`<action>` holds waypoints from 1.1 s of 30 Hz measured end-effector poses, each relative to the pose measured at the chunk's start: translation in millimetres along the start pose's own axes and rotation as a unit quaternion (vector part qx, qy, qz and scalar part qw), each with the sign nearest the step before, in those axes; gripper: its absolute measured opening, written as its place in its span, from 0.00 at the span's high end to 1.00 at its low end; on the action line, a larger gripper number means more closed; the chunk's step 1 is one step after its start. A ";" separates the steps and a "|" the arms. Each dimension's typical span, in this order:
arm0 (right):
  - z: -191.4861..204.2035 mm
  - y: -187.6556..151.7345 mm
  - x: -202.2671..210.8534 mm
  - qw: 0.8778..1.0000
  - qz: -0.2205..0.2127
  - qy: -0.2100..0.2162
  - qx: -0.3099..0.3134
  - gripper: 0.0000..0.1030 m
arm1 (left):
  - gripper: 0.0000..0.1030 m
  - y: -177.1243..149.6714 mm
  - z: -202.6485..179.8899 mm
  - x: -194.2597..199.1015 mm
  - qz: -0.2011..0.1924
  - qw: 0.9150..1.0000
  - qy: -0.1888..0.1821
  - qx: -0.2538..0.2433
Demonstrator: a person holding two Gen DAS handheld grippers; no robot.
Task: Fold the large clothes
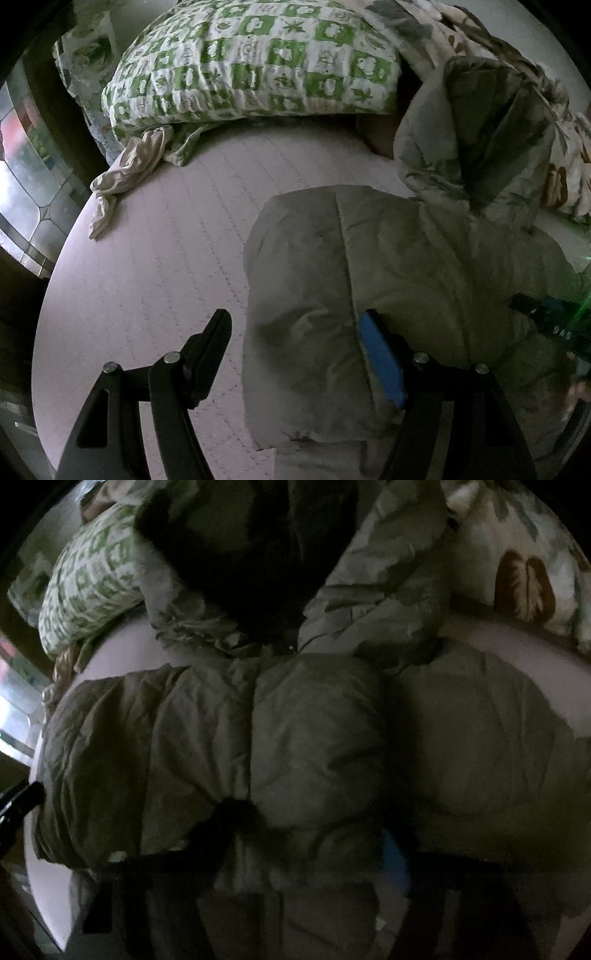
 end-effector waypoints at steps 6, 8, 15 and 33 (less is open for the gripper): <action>-16.0 3.0 39.7 0.997 -0.047 -0.051 0.024 0.68 | 0.29 0.4 -13.1 8.2 -0.005 1.000 -0.001 -0.009; -30.9 4.9 48.0 0.996 -0.046 -0.075 0.021 0.68 | 0.29 0.5 -17.7 11.3 -0.008 1.000 0.000 -0.012; -90.5 -3.6 67.3 0.990 -0.044 -0.133 -0.009 0.68 | 0.29 -4.4 -35.1 -8.2 0.014 0.999 0.013 -0.027; -129.8 -40.0 42.8 0.990 -0.037 -0.117 -0.064 0.22 | 0.27 -17.6 -54.2 -19.4 -0.009 0.997 0.048 -0.064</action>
Point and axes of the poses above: each gripper's, at about its wrist camera, not at the fingertips, and x roughly against the way its jaws point, z to its left, y to its top, the point moved 5 cm from there along -x, roughly the way its jaws point, and after that the axes turned 1 degree about -y, right-handed, at the moved point
